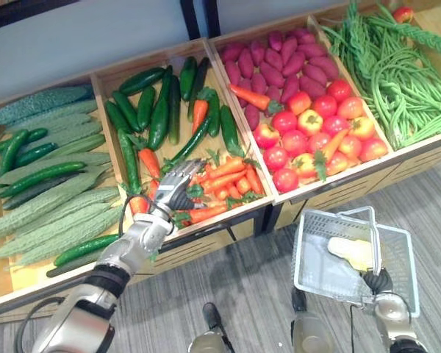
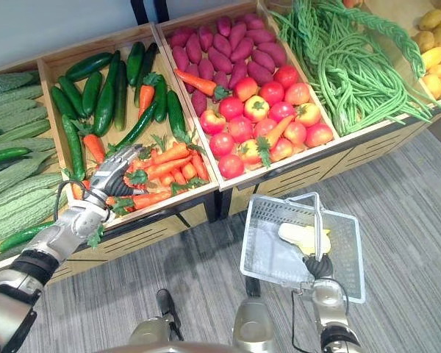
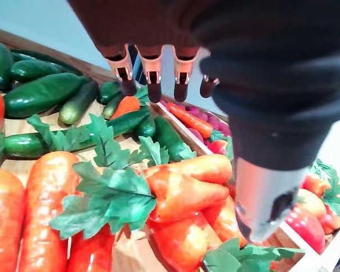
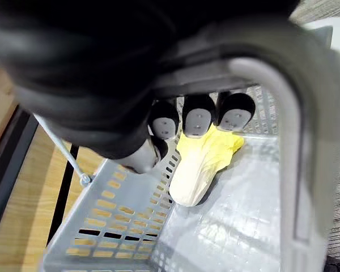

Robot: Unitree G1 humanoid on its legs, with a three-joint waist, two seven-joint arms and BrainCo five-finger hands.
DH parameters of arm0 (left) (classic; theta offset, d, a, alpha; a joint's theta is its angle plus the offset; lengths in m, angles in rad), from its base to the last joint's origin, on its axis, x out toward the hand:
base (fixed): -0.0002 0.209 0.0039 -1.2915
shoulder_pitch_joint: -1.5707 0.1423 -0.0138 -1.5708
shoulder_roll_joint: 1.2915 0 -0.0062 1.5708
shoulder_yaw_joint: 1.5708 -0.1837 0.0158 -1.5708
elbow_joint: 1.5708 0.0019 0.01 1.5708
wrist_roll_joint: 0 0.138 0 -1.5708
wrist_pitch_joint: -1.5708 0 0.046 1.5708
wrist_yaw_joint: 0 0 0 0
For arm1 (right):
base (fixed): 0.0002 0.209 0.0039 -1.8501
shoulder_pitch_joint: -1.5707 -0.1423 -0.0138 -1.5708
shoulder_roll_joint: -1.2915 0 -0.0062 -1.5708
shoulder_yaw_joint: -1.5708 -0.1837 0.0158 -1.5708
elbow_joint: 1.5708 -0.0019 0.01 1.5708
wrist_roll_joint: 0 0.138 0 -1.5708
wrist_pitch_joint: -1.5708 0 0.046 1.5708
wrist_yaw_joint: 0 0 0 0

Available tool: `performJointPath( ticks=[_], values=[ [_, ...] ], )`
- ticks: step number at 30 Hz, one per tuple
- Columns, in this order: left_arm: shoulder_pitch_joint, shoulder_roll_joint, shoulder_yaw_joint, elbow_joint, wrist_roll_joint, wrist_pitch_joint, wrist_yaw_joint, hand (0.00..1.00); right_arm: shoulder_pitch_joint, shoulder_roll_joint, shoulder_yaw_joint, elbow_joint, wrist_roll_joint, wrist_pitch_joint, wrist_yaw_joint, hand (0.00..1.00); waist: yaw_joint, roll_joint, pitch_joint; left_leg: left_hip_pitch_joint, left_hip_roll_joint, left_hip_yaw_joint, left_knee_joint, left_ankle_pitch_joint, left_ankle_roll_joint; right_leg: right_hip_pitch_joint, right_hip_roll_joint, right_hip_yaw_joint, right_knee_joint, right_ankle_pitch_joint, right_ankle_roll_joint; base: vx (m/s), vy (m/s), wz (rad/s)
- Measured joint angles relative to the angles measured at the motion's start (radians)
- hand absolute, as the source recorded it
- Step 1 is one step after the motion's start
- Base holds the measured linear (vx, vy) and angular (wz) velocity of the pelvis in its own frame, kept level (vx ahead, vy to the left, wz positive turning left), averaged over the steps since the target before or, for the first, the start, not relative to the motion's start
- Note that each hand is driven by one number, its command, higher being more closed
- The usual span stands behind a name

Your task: Pick vegetable in the basket

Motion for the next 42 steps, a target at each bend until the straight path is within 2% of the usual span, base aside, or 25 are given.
performJointPath(
  ticks=[17, 22, 30, 35, 37, 42],
  values=[
    [-0.013, 0.000, -0.039, -0.031, 0.000, 0.005, 0.021, 0.00, 0.055, 0.001, 0.019, 0.027, -0.009, 0.023, -0.001, 1.00, -0.001, 0.001, -0.001, 0.009, 0.000, 0.026, -0.001, 0.003, 0.003, 0.017, 0.000, 0.009, -0.050, 0.033, -0.002, 0.00, -0.001, -0.03],
    [-0.026, 0.000, -0.050, -0.030, 0.000, 0.034, 0.018, 0.00, 0.062, 0.001, 0.013, 0.027, -0.011, 0.026, -0.033, 1.00, 0.000, -0.001, -0.002, 0.010, 0.000, 0.043, -0.001, 0.003, 0.003, 0.013, 0.001, 0.018, -0.052, 0.039, -0.001, 0.00, 0.001, -0.03],
    [-0.052, -0.005, -0.055, -0.014, 0.000, 0.063, 0.016, 0.00, 0.072, 0.001, -0.024, 0.026, -0.010, 0.026, -0.033, 1.00, -0.001, -0.007, -0.005, 0.009, 0.001, 0.064, -0.007, 0.003, 0.003, 0.005, 0.005, 0.046, -0.063, 0.052, 0.001, -0.01, -0.001, -0.08],
    [-0.077, -0.010, -0.054, 0.039, 0.002, 0.089, 0.017, 0.00, 0.074, 0.004, -0.024, 0.026, -0.010, 0.026, -0.033, 1.00, -0.005, -0.026, -0.011, -0.012, 0.003, 0.078, -0.005, 0.008, 0.001, -0.026, 0.011, 0.063, -0.062, 0.063, -0.001, 0.01, -0.006, -0.08],
    [-0.085, -0.012, -0.053, 0.067, 0.002, 0.096, 0.017, 0.00, 0.073, 0.004, -0.024, 0.025, -0.010, 0.026, -0.033, 1.00, -0.016, -0.033, -0.013, -0.012, 0.006, 0.079, -0.005, 0.008, 0.001, -0.026, 0.014, 0.063, -0.061, 0.063, -0.001, 0.00, 0.000, 0.00],
    [-0.121, -0.030, -0.050, 0.108, 0.001, 0.118, 0.017, 0.00, 0.070, 0.005, -0.024, -0.003, -0.010, 0.026, -0.034, 1.00, -0.023, -0.037, -0.011, -0.026, 0.007, 0.097, -0.005, 0.010, 0.001, -0.051, 0.017, 0.082, -0.060, 0.070, -0.002, 0.00, -0.002, -0.08]
  ],
)
